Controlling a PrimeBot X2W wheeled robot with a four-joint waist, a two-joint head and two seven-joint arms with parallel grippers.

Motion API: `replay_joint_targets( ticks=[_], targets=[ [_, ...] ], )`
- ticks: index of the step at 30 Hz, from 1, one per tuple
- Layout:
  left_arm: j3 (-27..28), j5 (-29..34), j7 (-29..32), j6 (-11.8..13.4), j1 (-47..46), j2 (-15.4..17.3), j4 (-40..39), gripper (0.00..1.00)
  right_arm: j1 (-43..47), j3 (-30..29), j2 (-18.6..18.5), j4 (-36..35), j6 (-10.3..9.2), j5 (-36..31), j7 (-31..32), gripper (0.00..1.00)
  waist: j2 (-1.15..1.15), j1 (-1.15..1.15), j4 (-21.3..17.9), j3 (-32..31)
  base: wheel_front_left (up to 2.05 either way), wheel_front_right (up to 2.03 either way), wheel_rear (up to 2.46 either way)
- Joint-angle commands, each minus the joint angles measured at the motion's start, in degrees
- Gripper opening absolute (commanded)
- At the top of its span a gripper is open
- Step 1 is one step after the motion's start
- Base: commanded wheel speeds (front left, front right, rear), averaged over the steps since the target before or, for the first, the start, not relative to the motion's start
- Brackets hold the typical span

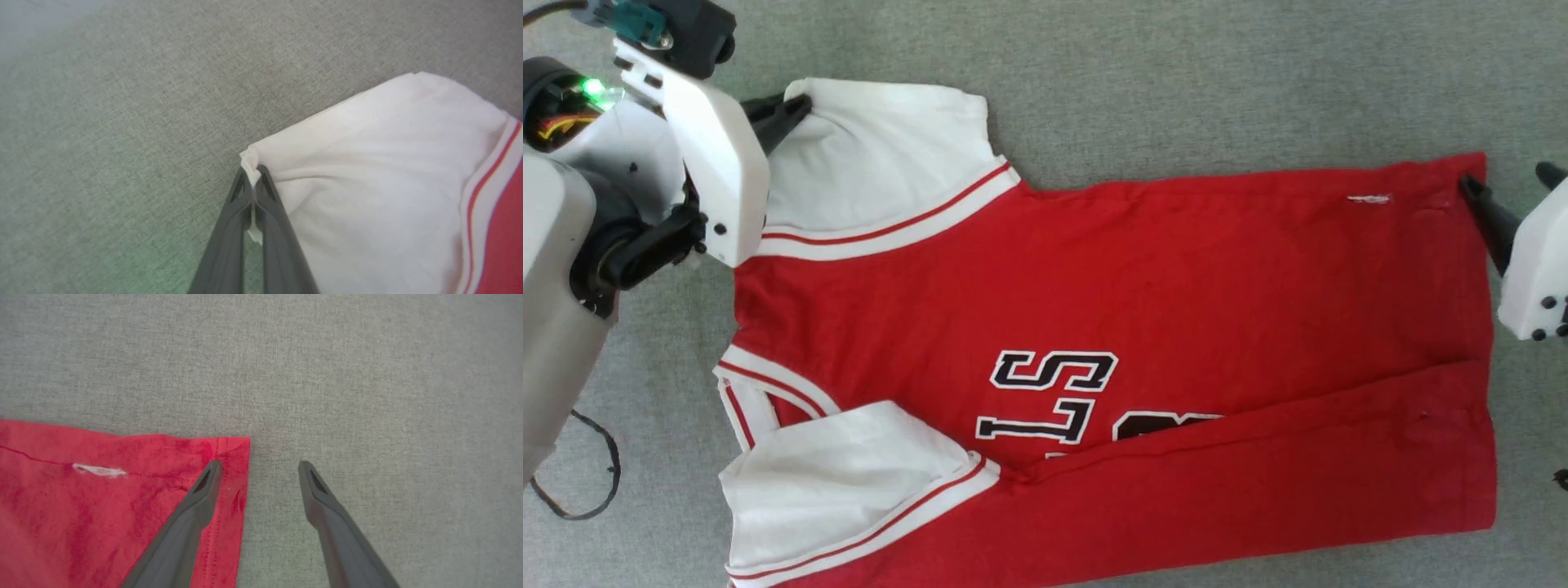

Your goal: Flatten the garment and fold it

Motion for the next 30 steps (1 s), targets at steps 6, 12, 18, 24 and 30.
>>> replay_joint_targets(
  ticks=[6,12,18,24,30],
  targets=[
    [-1.19,-0.47,0.46,0.04,0.05,-0.41,1.07,0.0,1.37,0.89,1.94,2.84,-0.05,1.43,1.21,0.0,0.0,0.01,0.66,0.96,0.0,0.0,0.0],
    [-0.78,-0.37,-2.22,0.03,-0.04,-0.59,1.39,0.0,0.89,1.59,1.55,2.93,-0.05,1.6,-0.77,0.0,0.0,0.01,0.94,0.62,0.0,0.0,0.0],
    [0.27,0.13,-9.34,0.03,1.07,-0.54,1.36,0.0,0.29,2.03,0.81,3.84,-0.05,1.81,-5.54,0.0,0.0,0.01,1.19,-1.55,0.0,0.0,0.0],
    [2.08,-1.74,-15.57,0.04,4.27,0.16,-0.82,0.0,1.77,1.86,0.15,4.16,-0.05,3.26,-9.49,0.0,0.0,0.01,2.03,-4.96,0.0,0.0,0.0],
    [4.52,-4.02,-21.11,1.41,11.14,2.15,-5.56,0.0,5.19,1.04,-0.15,3.67,-0.05,4.92,-14.04,0.0,0.0,0.01,2.69,-8.98,0.0,0.0,0.0]
  ],
)
